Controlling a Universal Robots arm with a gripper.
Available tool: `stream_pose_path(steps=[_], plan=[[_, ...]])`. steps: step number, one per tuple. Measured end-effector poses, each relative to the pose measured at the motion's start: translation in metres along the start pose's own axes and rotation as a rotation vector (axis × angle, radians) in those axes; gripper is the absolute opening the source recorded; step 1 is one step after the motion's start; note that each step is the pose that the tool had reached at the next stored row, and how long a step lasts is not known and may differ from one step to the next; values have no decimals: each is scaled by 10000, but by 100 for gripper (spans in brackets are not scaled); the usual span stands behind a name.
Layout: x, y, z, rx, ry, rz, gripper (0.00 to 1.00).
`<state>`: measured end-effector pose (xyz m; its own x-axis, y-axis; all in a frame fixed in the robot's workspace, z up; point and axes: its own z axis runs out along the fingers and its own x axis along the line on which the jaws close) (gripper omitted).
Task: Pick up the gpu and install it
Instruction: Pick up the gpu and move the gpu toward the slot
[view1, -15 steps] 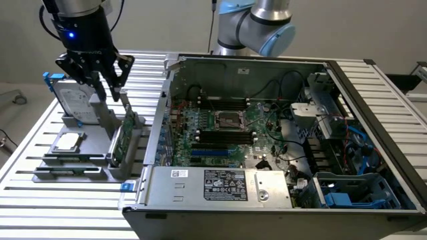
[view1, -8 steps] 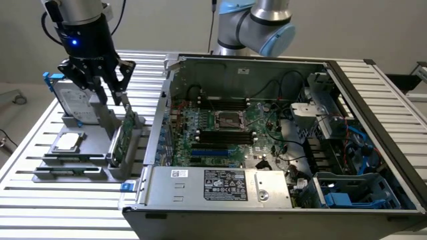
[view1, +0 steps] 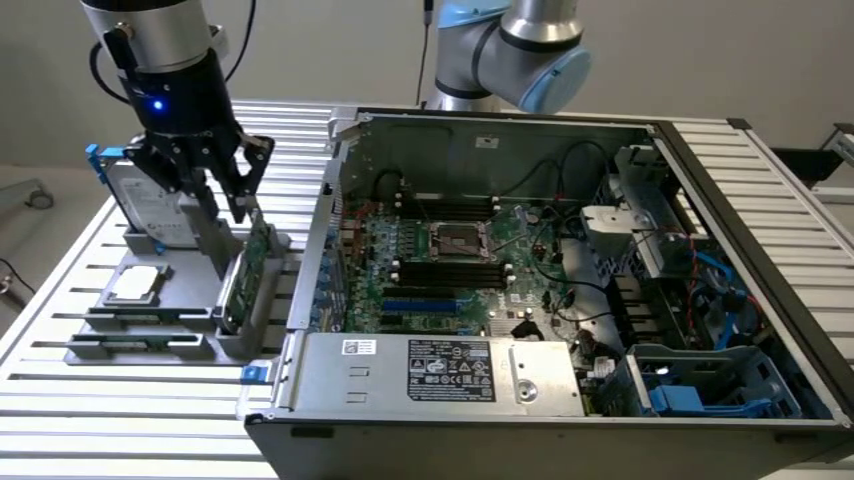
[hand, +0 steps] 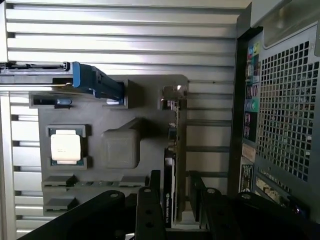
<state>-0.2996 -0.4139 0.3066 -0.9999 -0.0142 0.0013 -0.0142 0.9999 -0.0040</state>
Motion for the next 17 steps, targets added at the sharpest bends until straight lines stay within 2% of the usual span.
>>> stream_pose_path(steps=[17], plan=[[12, -77, 309, 0, 0, -97, 36]])
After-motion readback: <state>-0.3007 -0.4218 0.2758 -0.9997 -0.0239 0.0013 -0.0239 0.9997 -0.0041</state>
